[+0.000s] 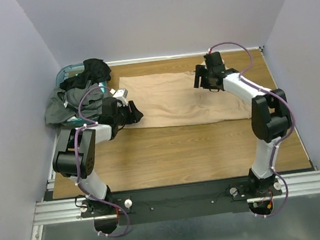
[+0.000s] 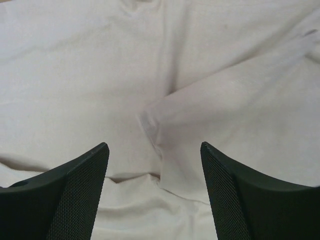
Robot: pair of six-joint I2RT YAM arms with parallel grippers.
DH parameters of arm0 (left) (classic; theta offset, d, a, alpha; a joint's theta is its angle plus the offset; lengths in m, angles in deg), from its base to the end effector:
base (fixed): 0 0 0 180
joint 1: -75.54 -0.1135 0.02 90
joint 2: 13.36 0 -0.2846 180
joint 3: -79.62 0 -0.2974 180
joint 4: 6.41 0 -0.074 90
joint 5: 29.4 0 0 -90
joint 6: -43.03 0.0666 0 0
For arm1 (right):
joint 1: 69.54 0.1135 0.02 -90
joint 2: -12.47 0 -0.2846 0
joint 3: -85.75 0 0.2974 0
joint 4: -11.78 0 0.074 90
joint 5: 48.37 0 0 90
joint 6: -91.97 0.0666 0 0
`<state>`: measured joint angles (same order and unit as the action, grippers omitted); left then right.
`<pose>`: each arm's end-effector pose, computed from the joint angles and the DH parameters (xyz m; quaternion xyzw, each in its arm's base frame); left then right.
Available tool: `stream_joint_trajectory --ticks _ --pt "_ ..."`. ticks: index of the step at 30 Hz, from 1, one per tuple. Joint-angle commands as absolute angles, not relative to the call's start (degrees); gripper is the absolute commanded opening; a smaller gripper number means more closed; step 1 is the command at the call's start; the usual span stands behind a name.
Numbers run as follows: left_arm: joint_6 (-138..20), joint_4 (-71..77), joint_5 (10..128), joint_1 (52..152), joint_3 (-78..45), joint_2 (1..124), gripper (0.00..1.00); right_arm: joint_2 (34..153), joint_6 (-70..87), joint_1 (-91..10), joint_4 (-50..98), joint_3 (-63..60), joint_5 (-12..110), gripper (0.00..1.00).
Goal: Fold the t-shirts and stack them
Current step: Fold the tshirt
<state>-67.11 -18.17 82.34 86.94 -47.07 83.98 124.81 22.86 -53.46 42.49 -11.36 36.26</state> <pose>0.3726 -0.1003 0.1165 0.0252 0.8645 -0.2878 0.4114 0.4944 0.1360 0.1978 0.0564 0.9244 0.0776 0.3691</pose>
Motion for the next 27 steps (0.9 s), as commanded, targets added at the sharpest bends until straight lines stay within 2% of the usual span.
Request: stream_joint_trajectory --ticks 1,11,27 --pt "-69.0 -21.7 83.9 88.4 -46.1 83.8 0.58 120.6 23.0 -55.7 42.7 -6.1 31.9 0.81" --pt "-72.2 -27.1 86.4 90.7 -45.1 90.1 0.58 121.0 22.7 -64.1 38.4 4.1 36.2 0.8" --pt "-75.2 -26.1 80.7 90.8 -50.8 85.9 0.58 114.3 27.5 -71.2 40.3 19.6 35.2 0.81"
